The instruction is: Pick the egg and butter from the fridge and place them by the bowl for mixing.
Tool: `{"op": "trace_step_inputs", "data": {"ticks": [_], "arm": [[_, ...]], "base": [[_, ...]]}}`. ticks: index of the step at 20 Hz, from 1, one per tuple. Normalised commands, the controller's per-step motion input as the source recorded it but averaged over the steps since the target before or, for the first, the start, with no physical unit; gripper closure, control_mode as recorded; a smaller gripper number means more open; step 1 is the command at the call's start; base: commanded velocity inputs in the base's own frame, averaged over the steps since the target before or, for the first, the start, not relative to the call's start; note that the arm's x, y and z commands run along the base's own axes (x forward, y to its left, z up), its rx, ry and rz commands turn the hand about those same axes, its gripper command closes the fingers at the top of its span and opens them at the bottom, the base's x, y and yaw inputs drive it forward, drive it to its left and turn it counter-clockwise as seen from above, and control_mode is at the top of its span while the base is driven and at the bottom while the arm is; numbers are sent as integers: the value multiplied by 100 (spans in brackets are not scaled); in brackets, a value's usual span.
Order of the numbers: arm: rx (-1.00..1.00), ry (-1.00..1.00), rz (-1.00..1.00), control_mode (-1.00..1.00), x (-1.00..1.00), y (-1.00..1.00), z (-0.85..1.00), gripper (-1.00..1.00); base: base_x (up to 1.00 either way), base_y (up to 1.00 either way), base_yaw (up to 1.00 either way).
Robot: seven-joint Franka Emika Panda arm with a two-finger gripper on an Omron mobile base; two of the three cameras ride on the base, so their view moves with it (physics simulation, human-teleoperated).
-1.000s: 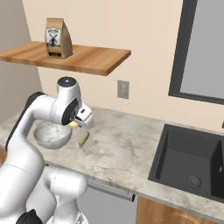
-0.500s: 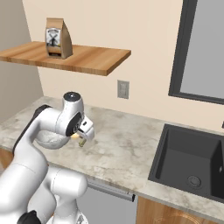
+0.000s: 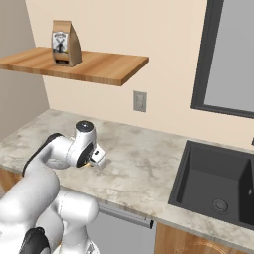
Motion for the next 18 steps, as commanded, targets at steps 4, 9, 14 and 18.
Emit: {"op": "trace_step_inputs", "data": {"ticks": [4, 9, 14, 18], "arm": [[1, 5, 0, -100, 15, -2, -42, 100], [4, 11, 0, -100, 7, 0, -37, 100], [6, 9, 0, -100, -1, 0, -38, 100], [4, 2, 0, -100, 6, 0, -39, 100]], "base": [[0, 0, 0], [0, 0, 0], [0, 0, 0], [0, 0, 0]]}}
